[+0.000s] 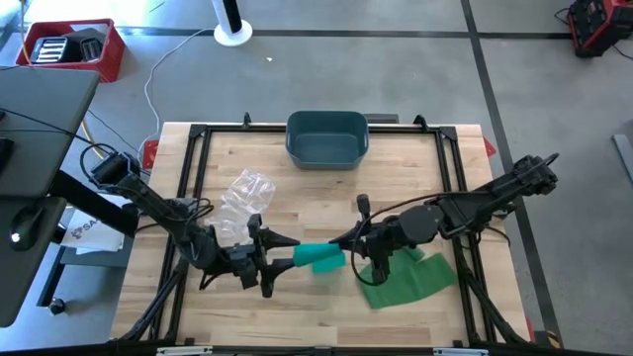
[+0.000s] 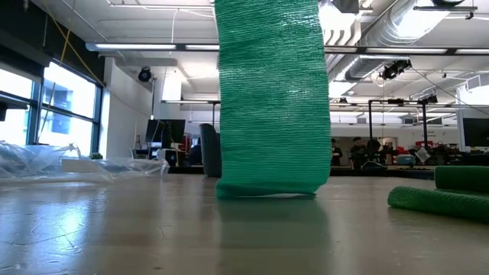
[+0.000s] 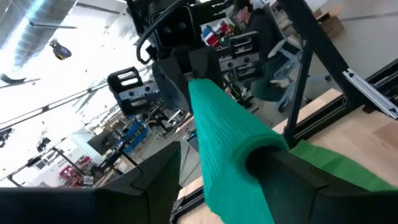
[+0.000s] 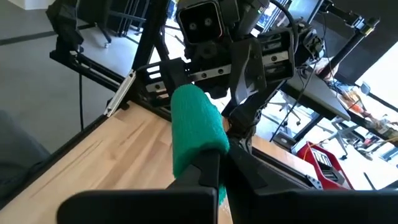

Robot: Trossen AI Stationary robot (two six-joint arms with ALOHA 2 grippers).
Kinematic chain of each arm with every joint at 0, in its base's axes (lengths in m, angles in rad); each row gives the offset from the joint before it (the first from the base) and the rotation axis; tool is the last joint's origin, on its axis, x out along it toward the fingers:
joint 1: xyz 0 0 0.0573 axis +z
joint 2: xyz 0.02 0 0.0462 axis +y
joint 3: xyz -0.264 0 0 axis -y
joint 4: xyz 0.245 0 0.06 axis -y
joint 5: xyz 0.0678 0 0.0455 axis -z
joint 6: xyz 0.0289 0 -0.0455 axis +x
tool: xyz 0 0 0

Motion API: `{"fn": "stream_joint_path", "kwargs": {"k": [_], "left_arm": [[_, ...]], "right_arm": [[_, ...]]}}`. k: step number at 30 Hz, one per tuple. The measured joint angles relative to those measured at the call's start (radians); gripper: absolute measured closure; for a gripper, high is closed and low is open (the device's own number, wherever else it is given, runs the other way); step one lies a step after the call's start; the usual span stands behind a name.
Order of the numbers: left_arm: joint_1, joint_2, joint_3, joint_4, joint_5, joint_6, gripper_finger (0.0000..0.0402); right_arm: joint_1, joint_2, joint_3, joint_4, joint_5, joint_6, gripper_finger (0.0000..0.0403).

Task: Roll bandage
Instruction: Roll the blue bandage

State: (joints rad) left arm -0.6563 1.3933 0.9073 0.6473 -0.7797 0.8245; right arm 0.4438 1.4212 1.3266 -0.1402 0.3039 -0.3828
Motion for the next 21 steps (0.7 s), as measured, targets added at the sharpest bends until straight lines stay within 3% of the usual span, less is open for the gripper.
{"fn": "stream_joint_path", "kwargs": {"k": [5, 12, 21], "left_arm": [[0.016, 0.0, 0.0, 0.001, -0.014, -0.004, 0.0216], [0.044, 0.0, 0.0, 0.001, -0.015, -0.038, 0.0241], [0.059, 0.0, 0.0, 0.002, -0.015, -0.072, 0.0243]], "right_arm": [[0.001, 0.0, 0.0, 0.0, 0.084, 0.04, 0.0402], [0.001, 0.0, 0.0, 0.001, 0.09, 0.042, 0.0399], [0.026, 0.013, 0.0, -0.001, 0.153, -0.027, 0.0352]]}}
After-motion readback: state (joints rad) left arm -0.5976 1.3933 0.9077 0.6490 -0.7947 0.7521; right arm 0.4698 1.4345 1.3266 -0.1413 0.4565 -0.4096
